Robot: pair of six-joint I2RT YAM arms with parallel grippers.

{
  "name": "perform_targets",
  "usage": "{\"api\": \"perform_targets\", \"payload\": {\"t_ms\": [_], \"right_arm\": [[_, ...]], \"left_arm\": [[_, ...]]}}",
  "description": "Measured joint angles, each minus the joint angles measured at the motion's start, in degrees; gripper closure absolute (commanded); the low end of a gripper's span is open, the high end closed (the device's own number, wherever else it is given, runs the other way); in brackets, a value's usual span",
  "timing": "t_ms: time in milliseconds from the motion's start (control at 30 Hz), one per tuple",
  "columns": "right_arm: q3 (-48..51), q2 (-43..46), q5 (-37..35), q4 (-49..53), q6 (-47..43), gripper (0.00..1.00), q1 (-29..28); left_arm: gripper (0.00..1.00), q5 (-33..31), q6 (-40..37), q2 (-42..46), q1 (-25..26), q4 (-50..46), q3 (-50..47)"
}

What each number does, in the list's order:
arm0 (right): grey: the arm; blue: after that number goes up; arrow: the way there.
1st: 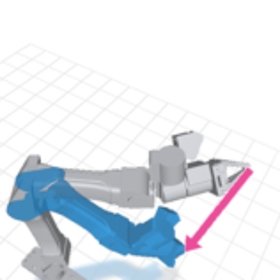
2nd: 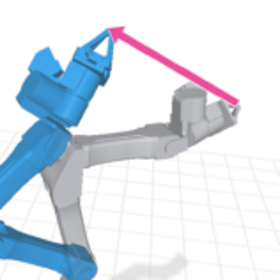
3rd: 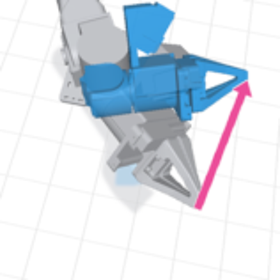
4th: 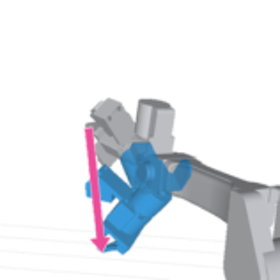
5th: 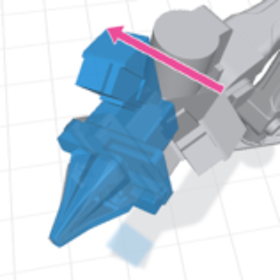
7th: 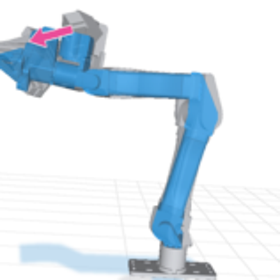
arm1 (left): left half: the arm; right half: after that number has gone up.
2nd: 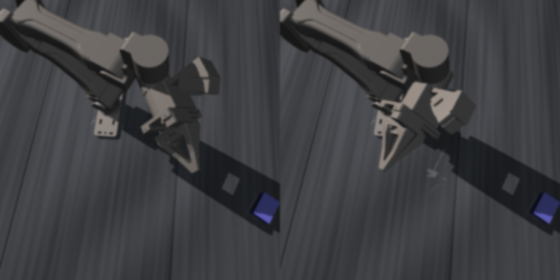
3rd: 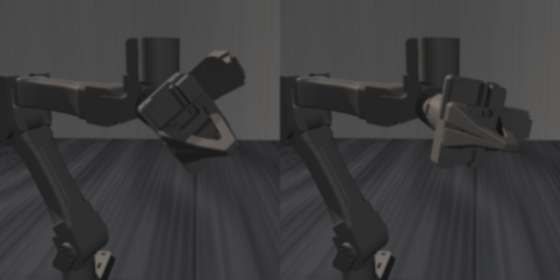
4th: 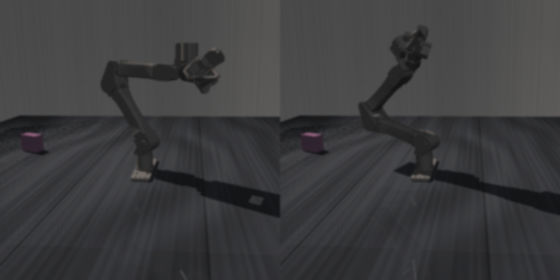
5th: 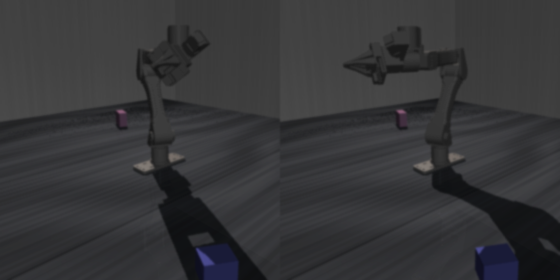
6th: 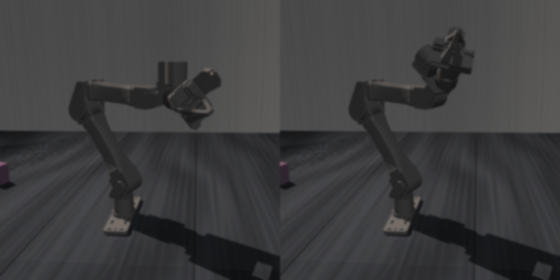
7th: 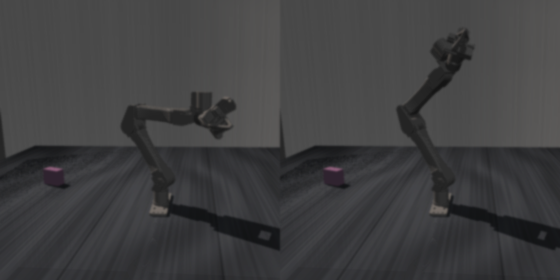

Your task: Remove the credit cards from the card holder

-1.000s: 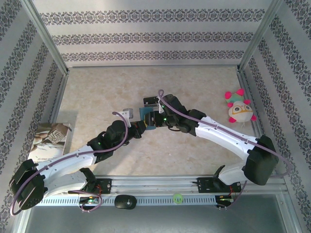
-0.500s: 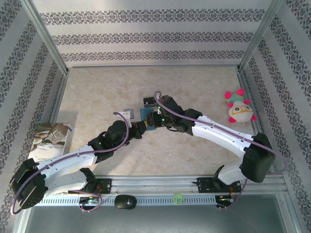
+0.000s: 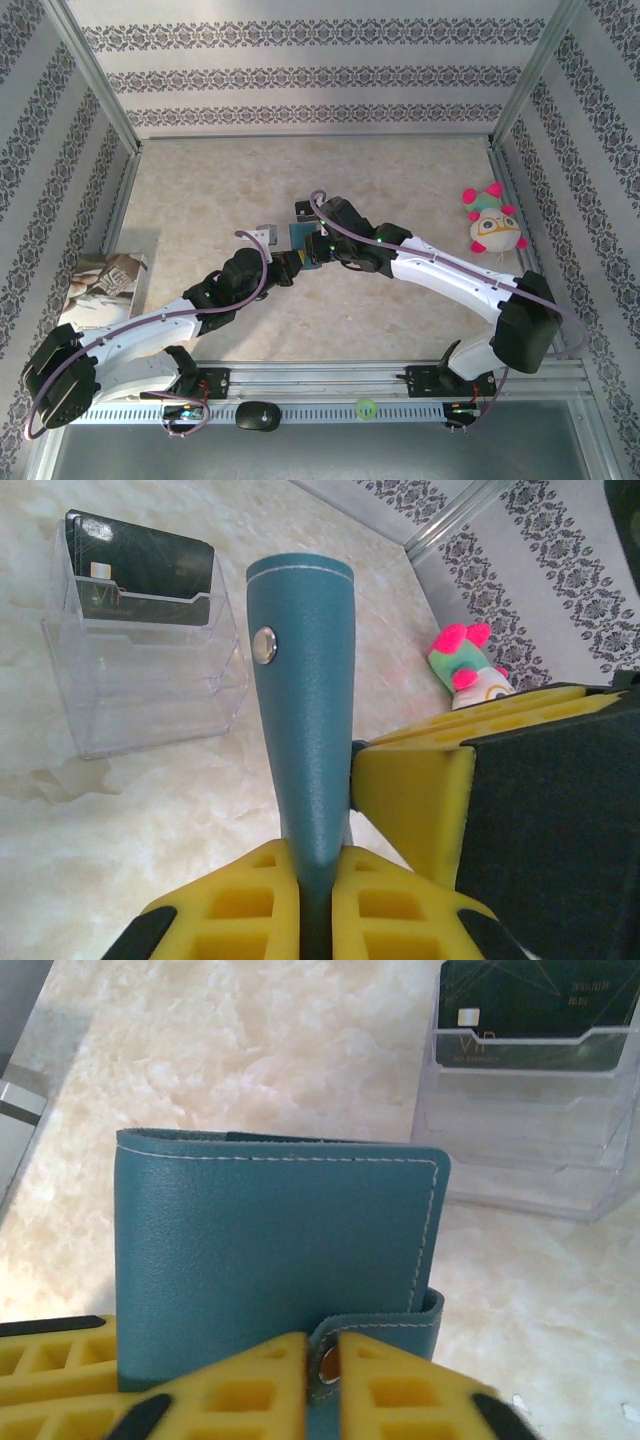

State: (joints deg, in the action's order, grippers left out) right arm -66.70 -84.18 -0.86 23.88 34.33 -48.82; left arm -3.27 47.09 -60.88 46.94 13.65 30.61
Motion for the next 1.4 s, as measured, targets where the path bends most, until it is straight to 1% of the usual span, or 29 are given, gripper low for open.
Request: {"api": "perform_targets", "payload": {"t_ms": [33, 433, 600, 733, 900, 933, 967, 1033, 1233, 1400], "right_arm": [[0.0, 0.0, -0.85, 0.11, -0.24, 1.0, -0.04], [1.27, -0.02, -6.36, 0.83, -1.14, 1.0, 0.59], [6.91, 1.33, -5.97, -0.22, -1.44, 1.0, 2.47], [11.69, 3.78, -2.89, -1.97, -1.77, 1.0, 2.75], [15.65, 4.35, 1.2, -4.55, -1.73, 1.0, 2.86], [16.15, 4.35, 1.57, -4.7, -1.75, 1.0, 2.86], [16.61, 4.35, 1.95, -4.98, -1.75, 1.0, 2.93], [17.27, 4.39, 2.51, -5.35, -1.73, 1.0, 2.95], [18.21, 4.81, 3.78, -5.88, -1.55, 1.0, 2.97], [17.99, 6.64, 5.73, -5.88, -1.18, 1.0, 2.95]], "left_arm": [[1.0, -0.02, 0.02, 0.0, -0.02, -0.04, 0.0], [1.0, 0.22, 0.66, 0.0, 0.0, 1.14, -0.37], [1.0, 0.48, 2.03, -0.07, 0.0, 2.21, -2.99], [1.0, 2.25, 3.76, -3.04, 0.15, 5.29, -6.01], [0.77, 5.09, 6.01, -10.75, 0.35, 10.56, -7.26], [0.65, 5.4, 6.4, -11.96, 0.35, 11.34, -7.32], [0.57, 5.62, 6.78, -13.22, 0.35, 12.13, -7.52], [0.47, 5.84, 7.65, -14.86, 0.35, 12.7, -7.85], [0.38, 5.7, 8.57, -14.95, 0.33, 12.63, -8.35], [0.34, 4.07, 8.5, -8.57, -0.15, 11.15, -9.64]]}}
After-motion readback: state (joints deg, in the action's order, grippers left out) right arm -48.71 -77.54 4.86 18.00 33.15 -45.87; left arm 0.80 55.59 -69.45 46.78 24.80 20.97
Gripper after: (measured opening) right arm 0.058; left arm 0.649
